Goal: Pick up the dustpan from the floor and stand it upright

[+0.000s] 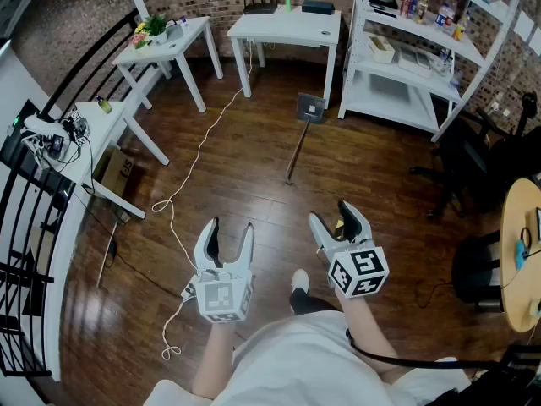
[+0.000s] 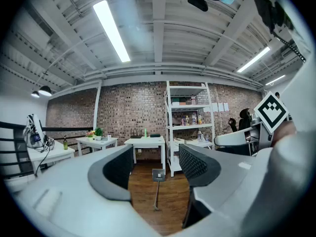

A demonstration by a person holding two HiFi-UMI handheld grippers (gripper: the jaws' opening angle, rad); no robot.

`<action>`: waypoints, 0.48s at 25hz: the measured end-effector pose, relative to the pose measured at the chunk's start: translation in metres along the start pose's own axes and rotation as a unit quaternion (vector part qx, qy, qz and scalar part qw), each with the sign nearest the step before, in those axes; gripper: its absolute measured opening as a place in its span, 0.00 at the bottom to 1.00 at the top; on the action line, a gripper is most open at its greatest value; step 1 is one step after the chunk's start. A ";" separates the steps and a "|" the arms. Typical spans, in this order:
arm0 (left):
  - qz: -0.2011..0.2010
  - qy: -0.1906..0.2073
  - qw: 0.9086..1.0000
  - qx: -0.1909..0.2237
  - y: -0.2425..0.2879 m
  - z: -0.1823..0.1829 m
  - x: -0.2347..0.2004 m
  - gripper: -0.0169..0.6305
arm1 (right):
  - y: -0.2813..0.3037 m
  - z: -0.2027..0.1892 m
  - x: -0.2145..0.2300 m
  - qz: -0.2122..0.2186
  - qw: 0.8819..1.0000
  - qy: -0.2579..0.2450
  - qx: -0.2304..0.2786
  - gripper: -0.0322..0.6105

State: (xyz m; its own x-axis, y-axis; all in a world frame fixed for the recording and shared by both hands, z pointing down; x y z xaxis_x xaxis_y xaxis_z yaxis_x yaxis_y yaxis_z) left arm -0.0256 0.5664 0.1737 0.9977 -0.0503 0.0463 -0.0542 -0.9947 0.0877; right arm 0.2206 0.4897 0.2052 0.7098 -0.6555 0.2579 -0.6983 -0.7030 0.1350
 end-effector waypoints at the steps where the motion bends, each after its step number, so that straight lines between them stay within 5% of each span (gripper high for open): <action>1: 0.000 0.004 1.000 0.002 0.019 0.005 0.001 0.49 | 0.013 0.007 0.013 -0.004 1.000 0.001 0.004 0.49; 6: -0.003 0.011 1.000 0.017 0.096 0.006 0.008 0.47 | 0.066 0.021 0.066 -0.008 1.000 0.007 -0.001 0.49; 12: -0.032 0.003 0.999 -0.032 0.167 -0.024 0.010 0.47 | 0.113 -0.009 0.103 -0.021 0.996 0.048 -0.067 0.49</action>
State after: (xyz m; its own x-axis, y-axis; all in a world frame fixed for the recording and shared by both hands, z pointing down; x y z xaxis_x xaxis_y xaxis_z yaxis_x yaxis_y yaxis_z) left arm -0.0257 0.4016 0.2125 0.9990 0.0133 0.0437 0.0064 -0.9881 0.1534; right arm 0.2138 0.3449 0.2552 0.7307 -0.5929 0.3384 -0.6792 -0.6815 0.2725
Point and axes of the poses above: the fingertips, and each gripper's own axes: y forward along the fingers, x to its right, z out of its top, the point moved 9 cm from there along -y, backward along the fingers, and after that the axes turned 9 degrees about z, right-handed, at the moved point
